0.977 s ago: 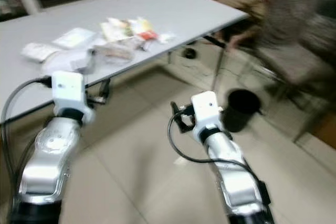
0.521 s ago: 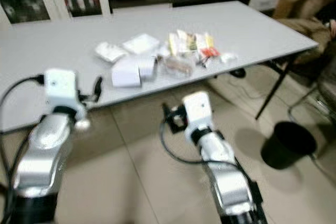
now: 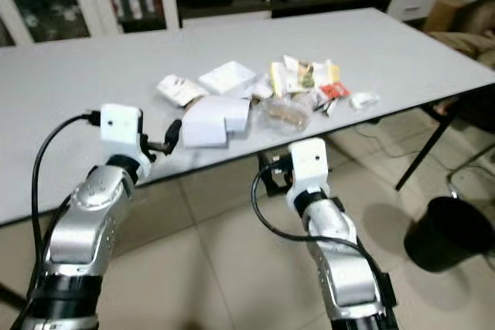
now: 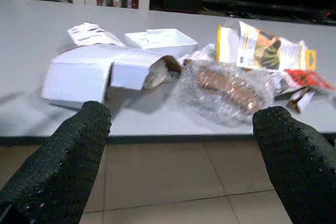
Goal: Picking trash to rubbish bin
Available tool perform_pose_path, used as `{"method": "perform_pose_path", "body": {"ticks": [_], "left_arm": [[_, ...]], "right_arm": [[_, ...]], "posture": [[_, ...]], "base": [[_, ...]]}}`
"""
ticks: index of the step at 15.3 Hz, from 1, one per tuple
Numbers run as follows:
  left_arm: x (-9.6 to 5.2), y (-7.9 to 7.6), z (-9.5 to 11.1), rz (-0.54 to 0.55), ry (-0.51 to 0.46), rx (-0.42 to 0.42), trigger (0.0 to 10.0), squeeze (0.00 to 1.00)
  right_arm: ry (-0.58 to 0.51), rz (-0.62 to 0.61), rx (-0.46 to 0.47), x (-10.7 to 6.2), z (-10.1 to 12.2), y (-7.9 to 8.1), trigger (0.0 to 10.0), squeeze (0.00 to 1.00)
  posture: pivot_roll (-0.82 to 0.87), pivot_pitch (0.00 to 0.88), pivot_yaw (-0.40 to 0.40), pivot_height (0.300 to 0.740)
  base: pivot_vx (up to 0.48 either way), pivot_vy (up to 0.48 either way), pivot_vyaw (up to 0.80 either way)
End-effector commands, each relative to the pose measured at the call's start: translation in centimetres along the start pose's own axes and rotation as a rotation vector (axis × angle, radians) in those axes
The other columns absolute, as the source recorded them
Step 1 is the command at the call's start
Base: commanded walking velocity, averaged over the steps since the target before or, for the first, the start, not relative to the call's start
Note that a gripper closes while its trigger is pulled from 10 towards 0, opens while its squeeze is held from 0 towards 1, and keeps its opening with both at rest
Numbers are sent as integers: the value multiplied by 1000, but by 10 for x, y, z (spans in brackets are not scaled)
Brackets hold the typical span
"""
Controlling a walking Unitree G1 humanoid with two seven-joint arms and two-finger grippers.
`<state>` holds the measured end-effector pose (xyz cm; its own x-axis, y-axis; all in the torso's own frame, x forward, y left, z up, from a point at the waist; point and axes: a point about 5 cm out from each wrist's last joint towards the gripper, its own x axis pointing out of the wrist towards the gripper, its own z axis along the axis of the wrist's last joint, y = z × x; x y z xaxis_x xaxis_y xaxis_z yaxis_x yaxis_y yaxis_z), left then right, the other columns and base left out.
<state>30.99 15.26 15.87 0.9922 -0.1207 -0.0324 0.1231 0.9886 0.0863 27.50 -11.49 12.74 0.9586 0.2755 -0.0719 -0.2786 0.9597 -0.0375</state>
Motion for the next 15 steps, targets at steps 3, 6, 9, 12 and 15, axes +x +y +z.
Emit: {"method": "perform_pose_path", "body": {"ticks": [3,6,9,12,15], "left_arm": [[3,-9,1,-23,-7,-16,10000,0],[1,-6,-1,-14,-6,-11,10000,0],[0,-5,-1,-11,-3,-12,10000,0],[3,-1,-7,-4,33,-118,10000,0],[2,7,-23,-20,108,-202,10000,1000]], "right_arm": [[10,-4,-15,3,0,-7,10000,0],[6,14,-6,3,1,-5,10000,0],[9,12,9,3,-1,-4,10000,0],[13,8,13,1,-2,-5,10000,0],[33,-1,40,-1,-6,-7,10000,0]], "posture": [[-127,0,-36,740],[-121,0,-43,740],[-120,0,-40,740],[-121,0,-33,740],[-122,0,-28,740]], "base": [[371,0,0],[372,0,0],[371,0,0],[244,0,0],[0,0,0]]}}
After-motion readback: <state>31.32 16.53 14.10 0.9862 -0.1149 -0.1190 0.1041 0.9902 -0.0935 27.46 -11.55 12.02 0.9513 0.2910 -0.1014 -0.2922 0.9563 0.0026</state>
